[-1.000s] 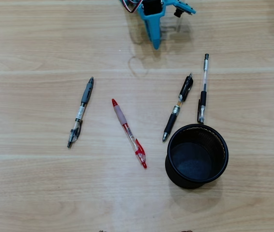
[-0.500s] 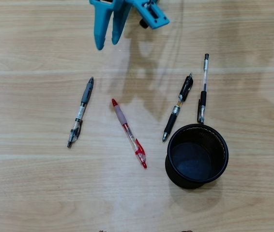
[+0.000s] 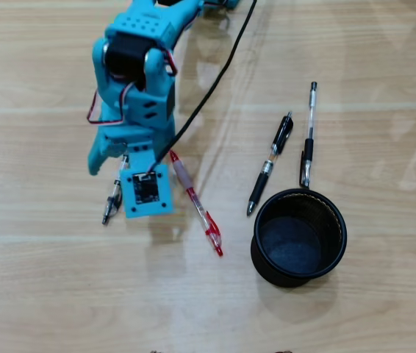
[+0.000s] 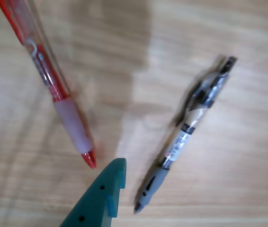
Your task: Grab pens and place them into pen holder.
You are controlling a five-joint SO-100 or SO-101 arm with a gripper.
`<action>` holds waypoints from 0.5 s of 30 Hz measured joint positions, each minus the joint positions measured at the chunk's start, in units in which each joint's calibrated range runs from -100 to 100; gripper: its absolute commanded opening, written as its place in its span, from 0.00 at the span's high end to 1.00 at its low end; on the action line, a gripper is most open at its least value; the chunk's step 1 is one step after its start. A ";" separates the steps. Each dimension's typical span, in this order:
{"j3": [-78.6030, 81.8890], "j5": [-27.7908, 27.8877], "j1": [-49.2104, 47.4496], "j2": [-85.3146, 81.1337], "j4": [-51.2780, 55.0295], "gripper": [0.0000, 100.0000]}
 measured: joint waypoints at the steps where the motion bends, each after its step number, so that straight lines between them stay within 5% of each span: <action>1: 0.00 0.00 0.42 0.34 0.00 0.67; 15: 15.67 -0.26 4.47 0.93 -0.09 0.74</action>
